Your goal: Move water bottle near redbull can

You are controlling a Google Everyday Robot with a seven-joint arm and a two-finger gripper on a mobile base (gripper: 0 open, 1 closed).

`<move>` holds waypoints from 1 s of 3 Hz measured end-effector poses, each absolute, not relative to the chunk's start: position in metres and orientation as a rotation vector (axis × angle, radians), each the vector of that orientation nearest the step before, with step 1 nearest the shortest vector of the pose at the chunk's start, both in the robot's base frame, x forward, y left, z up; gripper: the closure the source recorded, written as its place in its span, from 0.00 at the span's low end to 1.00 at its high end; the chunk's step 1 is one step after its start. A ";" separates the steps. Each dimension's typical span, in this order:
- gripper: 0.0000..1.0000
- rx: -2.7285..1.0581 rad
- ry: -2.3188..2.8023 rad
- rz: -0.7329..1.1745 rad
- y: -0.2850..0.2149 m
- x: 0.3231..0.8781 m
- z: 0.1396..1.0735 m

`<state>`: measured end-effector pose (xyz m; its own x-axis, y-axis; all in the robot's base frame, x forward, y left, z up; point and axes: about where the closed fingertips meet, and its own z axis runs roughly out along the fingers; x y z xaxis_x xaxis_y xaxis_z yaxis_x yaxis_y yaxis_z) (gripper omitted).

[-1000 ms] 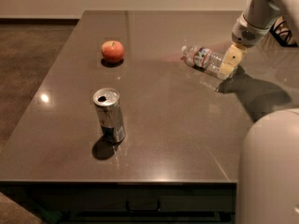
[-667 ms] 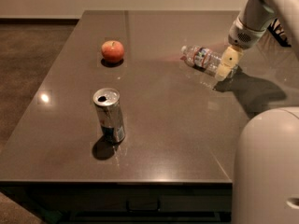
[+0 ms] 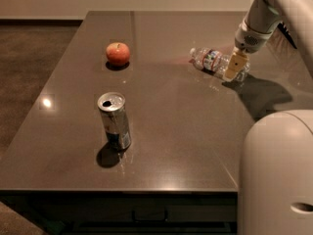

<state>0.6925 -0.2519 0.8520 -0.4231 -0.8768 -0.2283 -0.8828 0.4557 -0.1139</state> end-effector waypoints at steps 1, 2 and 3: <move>0.59 -1.537 2.450 0.026 -0.246 0.691 0.855; 0.82 -1.580 2.415 0.018 -0.235 0.684 0.865; 1.00 -1.645 2.370 0.021 -0.215 0.667 0.877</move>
Offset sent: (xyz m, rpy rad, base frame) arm -0.0359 0.0321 0.0332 -0.0272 -0.0004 0.0994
